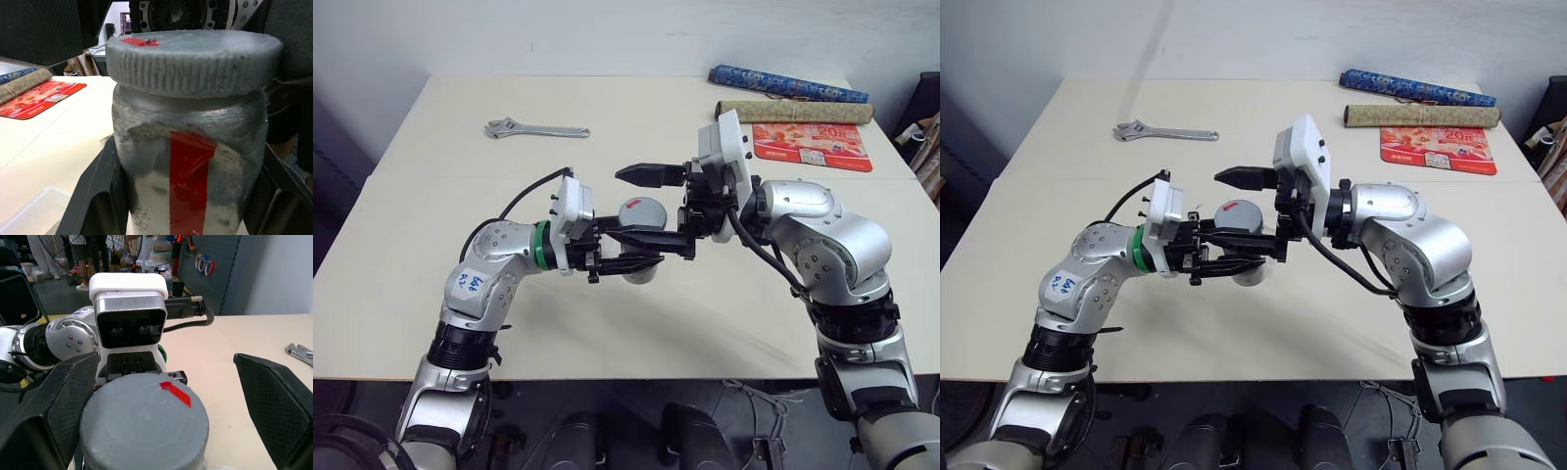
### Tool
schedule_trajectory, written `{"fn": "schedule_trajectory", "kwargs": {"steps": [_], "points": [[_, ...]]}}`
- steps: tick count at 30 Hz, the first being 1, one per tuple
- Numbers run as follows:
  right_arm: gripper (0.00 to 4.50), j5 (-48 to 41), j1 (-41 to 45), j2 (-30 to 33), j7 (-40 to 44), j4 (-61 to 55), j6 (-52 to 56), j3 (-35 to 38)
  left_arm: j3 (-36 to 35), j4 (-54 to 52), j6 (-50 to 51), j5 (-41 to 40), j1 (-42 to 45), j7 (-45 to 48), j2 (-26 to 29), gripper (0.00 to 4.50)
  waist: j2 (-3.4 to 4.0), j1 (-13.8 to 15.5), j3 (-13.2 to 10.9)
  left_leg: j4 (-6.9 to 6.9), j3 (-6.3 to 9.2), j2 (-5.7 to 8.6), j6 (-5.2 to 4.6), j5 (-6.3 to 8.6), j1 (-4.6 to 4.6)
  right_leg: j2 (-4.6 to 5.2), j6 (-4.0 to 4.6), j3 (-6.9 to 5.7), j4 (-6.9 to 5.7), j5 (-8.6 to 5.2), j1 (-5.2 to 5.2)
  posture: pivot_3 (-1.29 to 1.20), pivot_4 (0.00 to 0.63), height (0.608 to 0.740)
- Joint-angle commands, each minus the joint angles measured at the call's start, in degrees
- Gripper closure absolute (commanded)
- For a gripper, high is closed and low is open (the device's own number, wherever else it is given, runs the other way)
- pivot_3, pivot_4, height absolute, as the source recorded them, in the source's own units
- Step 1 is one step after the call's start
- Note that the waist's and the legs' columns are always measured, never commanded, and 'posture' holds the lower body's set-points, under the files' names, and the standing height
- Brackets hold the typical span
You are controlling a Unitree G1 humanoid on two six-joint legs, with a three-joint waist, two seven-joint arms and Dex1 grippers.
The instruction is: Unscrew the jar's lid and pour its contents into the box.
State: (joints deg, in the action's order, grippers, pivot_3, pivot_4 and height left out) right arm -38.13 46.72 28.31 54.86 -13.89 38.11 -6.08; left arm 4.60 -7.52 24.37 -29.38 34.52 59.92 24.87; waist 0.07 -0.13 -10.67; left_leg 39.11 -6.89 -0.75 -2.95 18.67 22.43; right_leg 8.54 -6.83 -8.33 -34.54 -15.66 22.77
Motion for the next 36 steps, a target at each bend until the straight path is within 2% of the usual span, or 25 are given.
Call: {"fn": "schedule_trajectory", "kwargs": {"steps": [1, 14, 18, 28, 31, 35, 36], "points": [[0.03, 0.10, 0.11, 1.48, 1.28, 0.98, -1.89, 3.13, -0.11, -1.99, -1.05, -0.53, 0.32, 0.39, 0.03, 2.18, 0.00, 0.00, 0.00, 0.00, 0.00, 0.00, 0.00, 0.00, 0.00, 0.00, 0.00, 0.00, 0.00, 0.00, 0.00, 0.00, 0.150, 0.740], [0.03, -3.85, -2.41, 2.90, 6.35, 0.09, -1.72, 5.01, -0.11, -2.40, -1.05, -0.50, -0.05, 0.16, 0.08, 2.18, 0.00, 0.00, 0.00, 0.00, 0.00, -0.01, 0.00, 0.00, 0.00, 0.00, 0.00, 0.00, 0.00, 0.00, 0.00, 0.00, 0.150, 0.740], [0.03, -6.80, -2.10, 3.09, 5.97, -2.42, 1.34, 5.03, -0.10, -2.69, -0.92, -0.52, -0.26, 0.15, 0.21, 2.18, 0.00, 0.01, 0.00, 0.00, 0.00, -0.02, 0.00, 0.00, 0.00, 0.00, 0.00, 0.00, 0.00, 0.00, 0.00, 0.00, 0.150, 0.740], [0.03, -3.98, -0.80, 2.29, 3.85, -2.33, 1.35, 2.17, 0.20, -2.51, -1.11, -0.36, -0.19, 0.33, 0.12, 2.18, 0.00, 0.05, 0.00, 0.00, 0.00, -0.02, 0.00, 0.00, 0.00, 0.00, 0.00, 0.01, 0.00, 0.00, 0.00, 0.00, 0.150, 0.740], [0.62, -3.23, -1.22, 1.97, 4.07, -1.84, 0.33, 1.74, 0.27, -2.41, -1.23, -0.28, -0.10, 0.33, -0.02, 2.18, 0.00, 0.03, 0.00, 0.00, 0.00, -0.01, 0.00, 0.00, 0.00, 0.00, 0.00, 0.01, 0.00, 0.00, 0.00, 0.00, 0.150, 0.740], [1.93, -4.69, -1.46, 0.89, 4.40, -1.71, 0.03, 3.21, 0.14, -2.52, -1.13, -0.31, -0.25, 0.36, 0.20, 2.18, 0.00, 0.00, 0.00, 0.00, 0.00, -0.01, 0.00, 0.00, 0.00, 0.00, 0.00, 0.01, 0.00, 0.00, 0.00, 0.00, 0.150, 0.740], [1.96, -6.39, -1.58, 0.46, 4.18, -1.90, 0.91, 4.21, 0.10, -2.52, -1.17, -0.28, -0.35, 0.41, 0.30, 2.18, 0.00, 0.00, 0.00, 0.00, 0.00, -0.01, 0.00, 0.00, 0.00, 0.00, 0.00, 0.01, 0.00, 0.00, 0.00, 0.00, 0.150, 0.740]]}}
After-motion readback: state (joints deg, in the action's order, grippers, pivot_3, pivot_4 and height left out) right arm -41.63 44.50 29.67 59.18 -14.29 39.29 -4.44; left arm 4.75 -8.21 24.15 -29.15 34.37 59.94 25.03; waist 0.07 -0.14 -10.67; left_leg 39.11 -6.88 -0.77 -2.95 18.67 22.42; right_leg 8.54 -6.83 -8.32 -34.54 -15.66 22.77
